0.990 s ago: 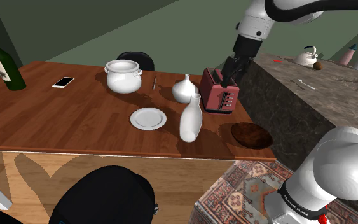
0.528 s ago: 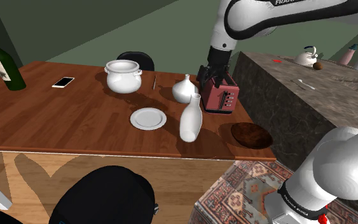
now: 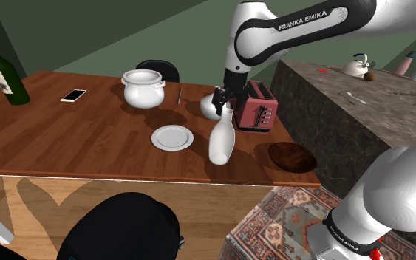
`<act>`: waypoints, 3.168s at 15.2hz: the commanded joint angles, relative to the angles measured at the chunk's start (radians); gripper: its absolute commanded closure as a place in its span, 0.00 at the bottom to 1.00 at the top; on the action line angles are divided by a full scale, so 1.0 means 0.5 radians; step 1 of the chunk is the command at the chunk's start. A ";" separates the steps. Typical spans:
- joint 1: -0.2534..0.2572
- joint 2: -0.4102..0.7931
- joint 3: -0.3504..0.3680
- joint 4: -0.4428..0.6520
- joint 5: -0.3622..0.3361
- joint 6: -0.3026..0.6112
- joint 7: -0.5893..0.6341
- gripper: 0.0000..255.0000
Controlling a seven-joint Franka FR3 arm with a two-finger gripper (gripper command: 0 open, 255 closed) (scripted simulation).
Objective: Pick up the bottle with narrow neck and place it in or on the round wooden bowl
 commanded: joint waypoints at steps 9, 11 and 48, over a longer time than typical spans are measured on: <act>-0.001 0.048 0.001 -0.079 -0.004 0.128 0.001 0.00; -0.001 0.048 0.001 -0.079 -0.004 0.127 0.001 0.00; -0.057 -0.290 -0.104 0.285 -0.010 -0.575 -0.146 1.00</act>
